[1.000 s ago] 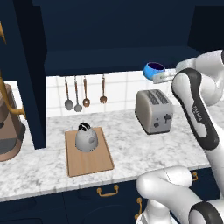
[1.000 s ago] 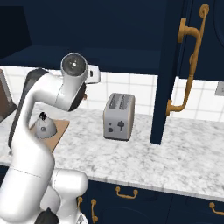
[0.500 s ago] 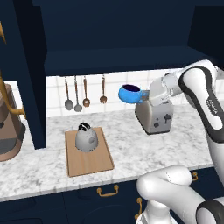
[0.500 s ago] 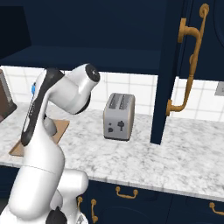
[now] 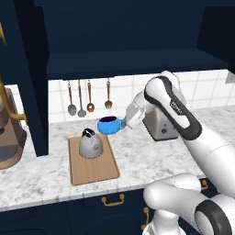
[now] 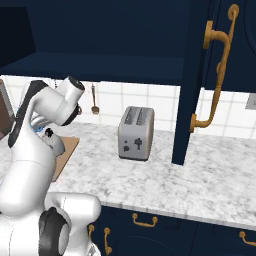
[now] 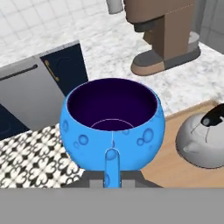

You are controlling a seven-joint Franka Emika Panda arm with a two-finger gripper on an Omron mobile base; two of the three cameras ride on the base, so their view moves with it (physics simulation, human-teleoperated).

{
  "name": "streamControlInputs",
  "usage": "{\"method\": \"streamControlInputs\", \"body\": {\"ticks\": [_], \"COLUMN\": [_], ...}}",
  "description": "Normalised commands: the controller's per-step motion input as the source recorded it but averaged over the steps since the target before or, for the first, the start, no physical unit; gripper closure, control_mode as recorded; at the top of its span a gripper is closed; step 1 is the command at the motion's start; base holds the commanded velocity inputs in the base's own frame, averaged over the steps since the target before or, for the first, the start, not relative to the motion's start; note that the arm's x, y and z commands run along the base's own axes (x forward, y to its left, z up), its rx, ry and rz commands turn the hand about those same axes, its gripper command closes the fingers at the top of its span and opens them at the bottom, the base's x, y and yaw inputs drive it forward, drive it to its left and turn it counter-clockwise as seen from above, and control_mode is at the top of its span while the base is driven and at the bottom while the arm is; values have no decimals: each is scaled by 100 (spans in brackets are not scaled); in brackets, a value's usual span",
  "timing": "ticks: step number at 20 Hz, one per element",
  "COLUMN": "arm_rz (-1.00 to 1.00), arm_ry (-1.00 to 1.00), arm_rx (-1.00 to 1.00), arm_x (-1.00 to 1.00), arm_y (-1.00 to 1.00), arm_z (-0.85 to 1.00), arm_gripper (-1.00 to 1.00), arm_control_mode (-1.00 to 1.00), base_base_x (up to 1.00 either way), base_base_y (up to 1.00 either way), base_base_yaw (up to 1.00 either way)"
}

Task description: Pick the kettle from the counter and place it on the tray. Then pick the mug from the cabinet and place it on the tray. Then close the cabinet doors.

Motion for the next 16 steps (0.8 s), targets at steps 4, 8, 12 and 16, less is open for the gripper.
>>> {"method": "streamControlInputs", "body": {"ticks": [4,8,12,16], "arm_rz": [9,2,0,0], "arm_ry": [9,1,-4,-7], "arm_rx": [-17,-8,0,0], "arm_x": [0,0,0,0], "arm_y": [83,42,3,0], "arm_z": [-100,-80,-49,-46], "arm_gripper": [100,100,100,100], "arm_control_mode": [-100,-100,-100,-100], "base_base_x": [0,0,0,0], "base_base_y": [0,0,0,0], "base_base_yaw": [0,0,0,0]}}
